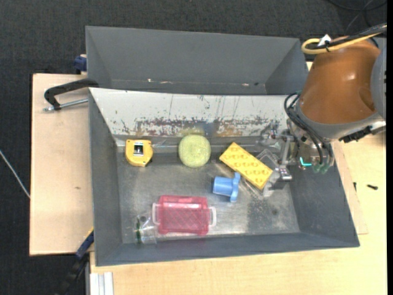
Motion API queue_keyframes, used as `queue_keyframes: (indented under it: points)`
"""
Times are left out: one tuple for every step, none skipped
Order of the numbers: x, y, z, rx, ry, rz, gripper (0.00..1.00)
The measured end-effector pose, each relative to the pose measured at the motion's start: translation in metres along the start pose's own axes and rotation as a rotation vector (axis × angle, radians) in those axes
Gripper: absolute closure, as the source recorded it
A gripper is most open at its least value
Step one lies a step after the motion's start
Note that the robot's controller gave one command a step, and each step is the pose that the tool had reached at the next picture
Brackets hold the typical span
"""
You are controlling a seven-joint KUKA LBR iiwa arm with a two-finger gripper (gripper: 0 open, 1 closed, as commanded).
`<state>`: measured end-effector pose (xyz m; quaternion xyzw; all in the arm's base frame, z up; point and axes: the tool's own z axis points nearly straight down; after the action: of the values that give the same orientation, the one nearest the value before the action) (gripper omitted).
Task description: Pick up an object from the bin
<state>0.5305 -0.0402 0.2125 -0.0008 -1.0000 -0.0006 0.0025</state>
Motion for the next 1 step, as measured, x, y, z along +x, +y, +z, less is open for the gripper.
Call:
queue_keyframes:
  points:
    - [-0.0009, 0.0001, -0.0036, 0.001, -0.006, -0.001, 0.0]
